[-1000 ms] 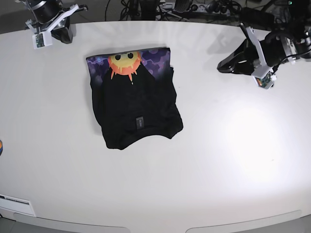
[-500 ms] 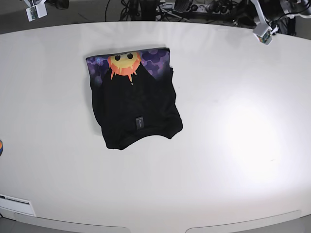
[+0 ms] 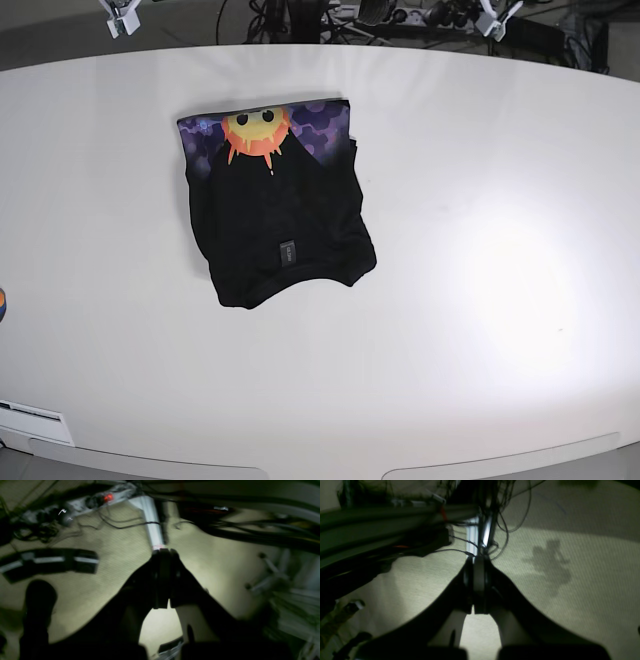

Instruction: Fold the T-shirt properly

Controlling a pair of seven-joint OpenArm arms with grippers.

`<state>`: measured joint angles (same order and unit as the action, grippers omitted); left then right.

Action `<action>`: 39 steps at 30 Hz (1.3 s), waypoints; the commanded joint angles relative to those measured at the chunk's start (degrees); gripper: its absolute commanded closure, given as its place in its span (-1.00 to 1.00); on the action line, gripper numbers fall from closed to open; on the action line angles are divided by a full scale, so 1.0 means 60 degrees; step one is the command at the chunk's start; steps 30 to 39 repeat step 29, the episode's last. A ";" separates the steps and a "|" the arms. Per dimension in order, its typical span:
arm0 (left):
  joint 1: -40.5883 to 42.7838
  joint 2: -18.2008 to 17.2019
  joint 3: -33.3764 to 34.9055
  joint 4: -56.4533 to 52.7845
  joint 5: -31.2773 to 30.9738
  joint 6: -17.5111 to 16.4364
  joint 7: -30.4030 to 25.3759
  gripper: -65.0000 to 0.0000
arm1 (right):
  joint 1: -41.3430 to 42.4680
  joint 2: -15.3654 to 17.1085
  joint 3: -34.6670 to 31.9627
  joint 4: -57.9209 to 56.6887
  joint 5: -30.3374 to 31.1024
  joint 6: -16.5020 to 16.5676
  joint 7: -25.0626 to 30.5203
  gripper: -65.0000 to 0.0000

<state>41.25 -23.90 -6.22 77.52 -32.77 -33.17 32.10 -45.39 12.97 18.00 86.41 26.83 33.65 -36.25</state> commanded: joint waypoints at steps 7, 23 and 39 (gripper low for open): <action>-0.2747 0.0466 0.1009 -0.5169 0.2659 0.0907 -0.3534 1.00 | 0.2299 0.0433 -0.1155 -0.4003 -0.1996 -0.0688 0.2273 1.00; -0.4932 0.2721 0.3989 -0.8393 0.2765 0.3690 -0.6073 1.00 | 0.4885 -0.1206 -0.5570 -0.8225 -0.3927 -0.3938 0.4626 1.00; -0.4954 0.3111 0.4393 -0.8375 0.2583 0.3796 -0.6116 1.00 | 0.4983 -0.1912 -0.5971 -0.8215 -0.4288 -0.3934 0.4830 1.00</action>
